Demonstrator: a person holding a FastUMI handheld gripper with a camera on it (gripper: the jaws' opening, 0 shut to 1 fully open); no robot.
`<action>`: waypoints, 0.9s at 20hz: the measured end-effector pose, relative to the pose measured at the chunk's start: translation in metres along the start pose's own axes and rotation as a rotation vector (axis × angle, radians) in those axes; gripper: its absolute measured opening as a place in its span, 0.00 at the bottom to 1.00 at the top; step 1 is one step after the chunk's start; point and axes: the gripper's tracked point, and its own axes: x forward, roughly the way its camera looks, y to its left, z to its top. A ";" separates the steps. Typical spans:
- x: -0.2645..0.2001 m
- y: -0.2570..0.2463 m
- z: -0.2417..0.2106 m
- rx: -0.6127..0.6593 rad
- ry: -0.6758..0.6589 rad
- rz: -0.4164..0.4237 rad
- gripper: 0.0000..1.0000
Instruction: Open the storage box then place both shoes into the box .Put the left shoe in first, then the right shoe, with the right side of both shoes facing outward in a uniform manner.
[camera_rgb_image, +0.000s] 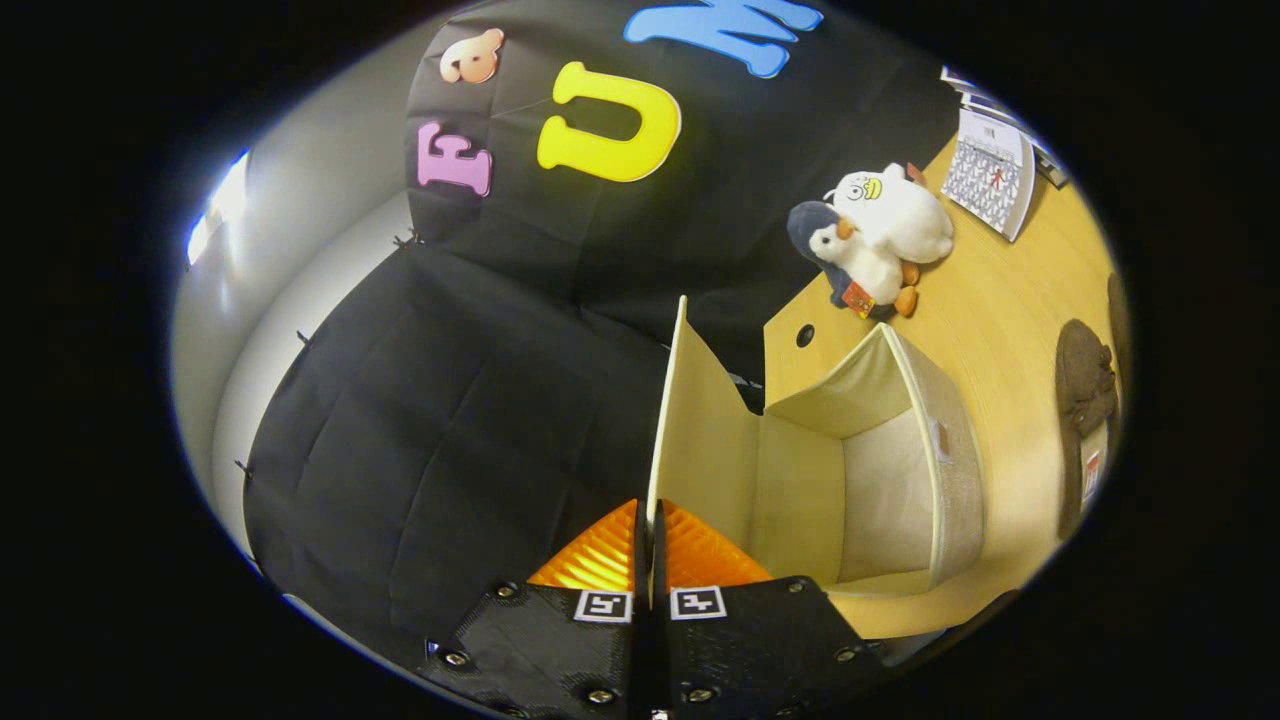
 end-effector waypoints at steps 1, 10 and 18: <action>0.006 0.005 -0.002 -0.025 0.003 -0.006 0.00; 0.059 0.052 -0.035 -0.138 0.057 0.000 0.04; 0.071 0.075 -0.040 -0.372 0.039 0.009 0.97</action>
